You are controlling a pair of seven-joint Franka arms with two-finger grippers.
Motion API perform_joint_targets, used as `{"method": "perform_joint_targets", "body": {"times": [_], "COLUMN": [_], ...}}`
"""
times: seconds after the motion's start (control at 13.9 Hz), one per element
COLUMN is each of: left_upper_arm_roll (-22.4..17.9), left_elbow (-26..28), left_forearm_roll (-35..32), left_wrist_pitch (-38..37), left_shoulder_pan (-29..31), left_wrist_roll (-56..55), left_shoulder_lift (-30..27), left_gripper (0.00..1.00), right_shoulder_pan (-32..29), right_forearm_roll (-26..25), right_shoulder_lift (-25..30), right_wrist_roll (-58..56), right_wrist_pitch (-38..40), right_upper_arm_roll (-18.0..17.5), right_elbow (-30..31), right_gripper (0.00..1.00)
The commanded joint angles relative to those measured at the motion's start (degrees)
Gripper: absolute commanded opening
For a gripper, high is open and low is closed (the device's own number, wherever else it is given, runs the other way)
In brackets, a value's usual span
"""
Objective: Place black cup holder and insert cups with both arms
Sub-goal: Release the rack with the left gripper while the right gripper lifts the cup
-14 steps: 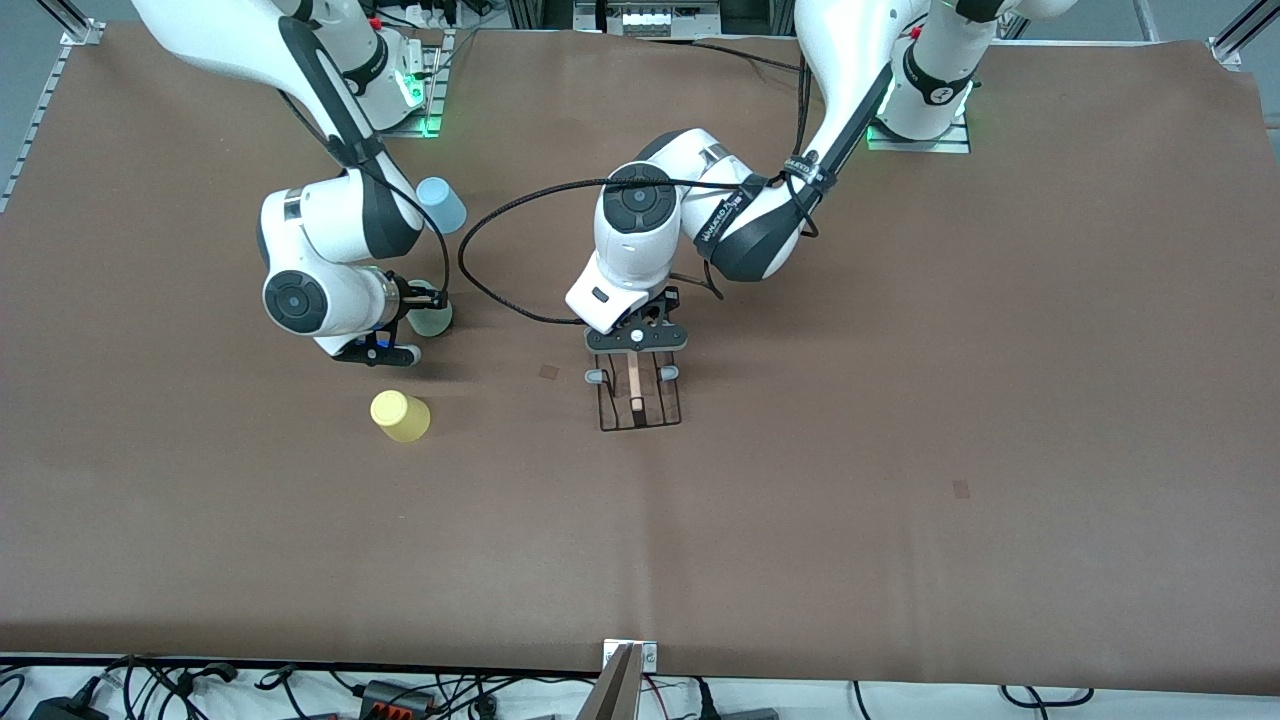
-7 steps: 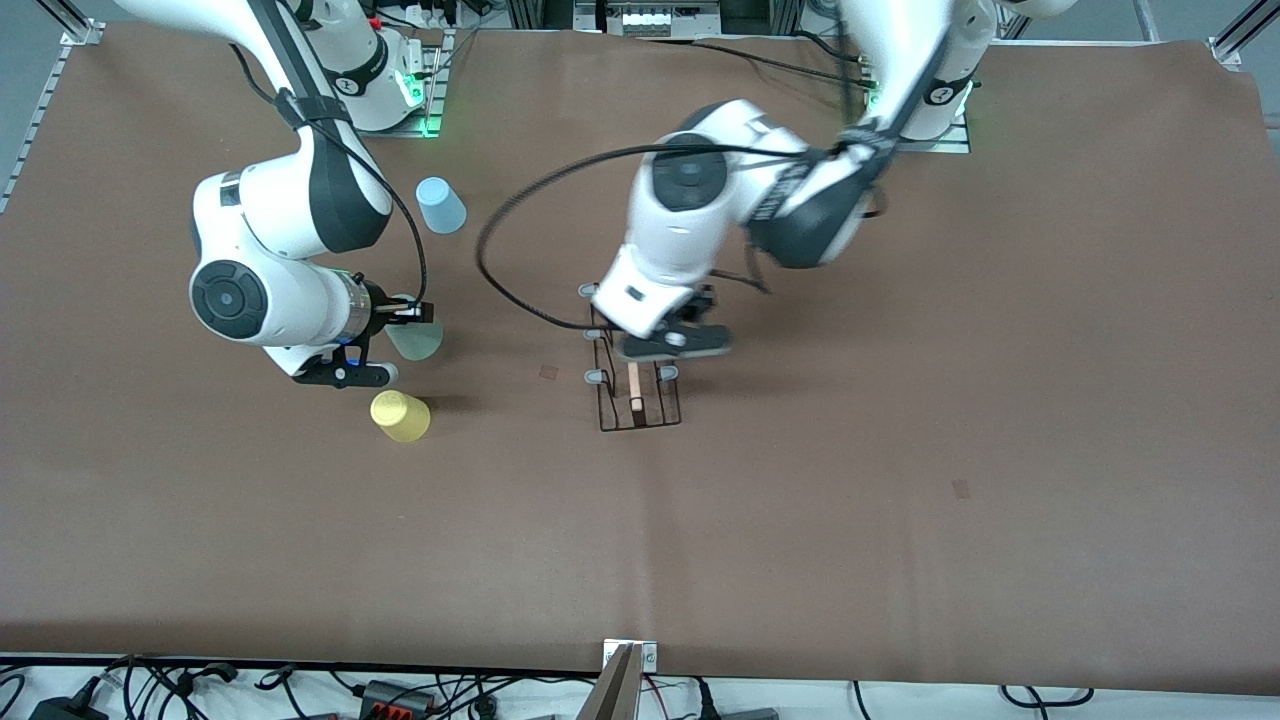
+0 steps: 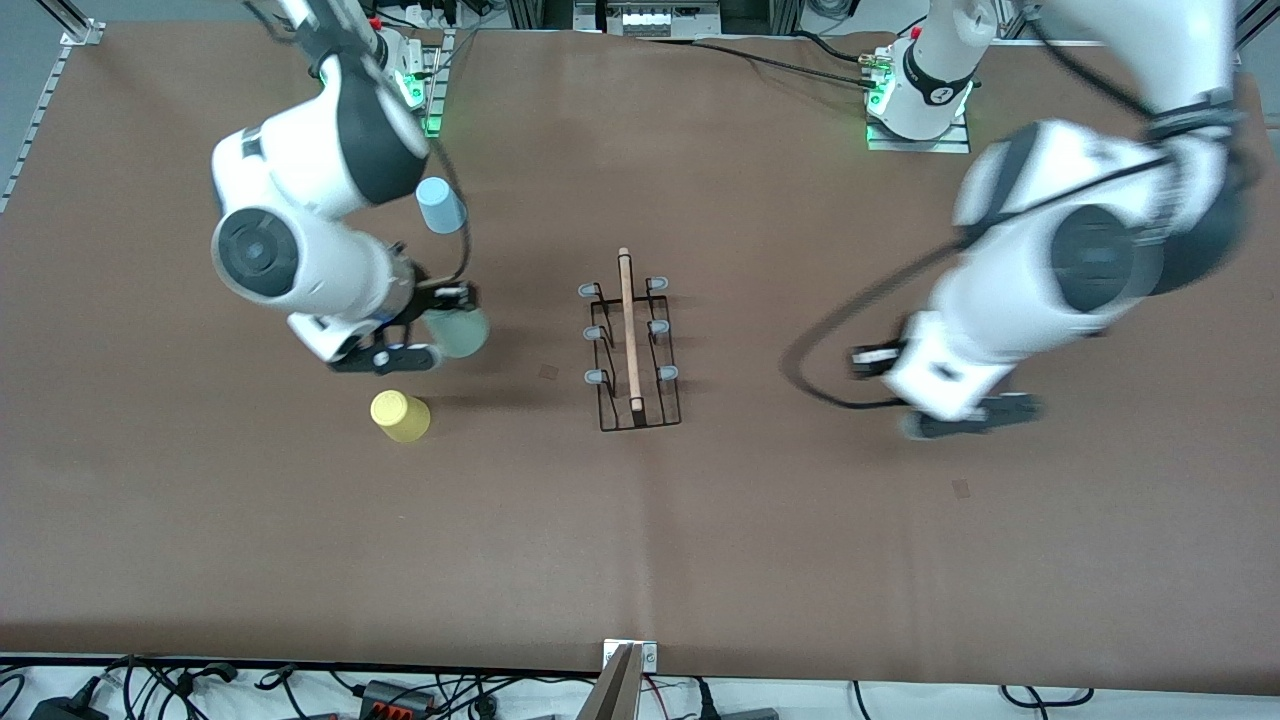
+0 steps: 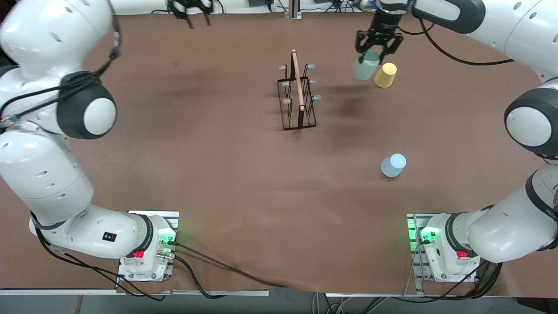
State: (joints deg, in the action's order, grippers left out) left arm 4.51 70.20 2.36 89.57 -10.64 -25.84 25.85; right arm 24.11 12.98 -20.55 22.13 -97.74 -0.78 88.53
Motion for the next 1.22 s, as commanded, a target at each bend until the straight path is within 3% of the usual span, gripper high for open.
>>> {"method": "perform_joint_targets", "body": {"times": [0.0, 0.14, 0.29, 0.36, 0.43, 1.0, 1.15], "left_upper_arm_roll": [0.7, 0.8, 0.9, 0.8, 0.7, 0.0, -0.2], "left_elbow": [1.6, 1.3, 2.0, 2.0, 2.0, 2.2, 3.8], "left_forearm_roll": [0.3, 0.5, 0.5, 0.3, -0.3, 0.3, -0.2], "left_wrist_pitch": [-4.7, -6.6, -8.2, -8.3, -8.3, -8.2, -4.9], "left_shoulder_pan": [3.8, 6.1, 7.1, 7.3, 7.3, 9.5, 9.7], "left_wrist_roll": [6.7, 9.4, 11.1, 11.6, 12.2, 14.8, 14.3], "left_shoulder_lift": [-2.8, -3.3, -4.1, -4.1, -4.0, -3.6, -5.4], "left_gripper": [0.63, 0.72, 0.83, 0.95, 1.0, 1.0, 1.0], "right_shoulder_pan": [2.0, 4.4, 8.0, 8.4, 8.9, 10.3, 11.0], "right_forearm_roll": [5.5, 9.9, 9.6, 9.6, 9.7, 10.2, 10.1], "right_shoulder_lift": [-2.7, -4.7, -6.4, -7.4, -8.1, -11.0, -11.7], "right_wrist_roll": [2.0, 2.3, 3.9, 4.2, 4.2, 5.5, 6.0], "right_wrist_pitch": [1.6, 1.3, 0.8, 0.8, 0.8, 1.2, 1.0], "right_upper_arm_roll": [0.2, 0.3, 0.3, 0.3, 0.3, 0.3, 0.3], "right_elbow": [-4.4, -5.2, -5.6, -5.6, -5.7, -5.6, -5.6], "right_gripper": [0.33, 0.33, 0.33, 0.33, 0.33, 0.33, 0.33]}}
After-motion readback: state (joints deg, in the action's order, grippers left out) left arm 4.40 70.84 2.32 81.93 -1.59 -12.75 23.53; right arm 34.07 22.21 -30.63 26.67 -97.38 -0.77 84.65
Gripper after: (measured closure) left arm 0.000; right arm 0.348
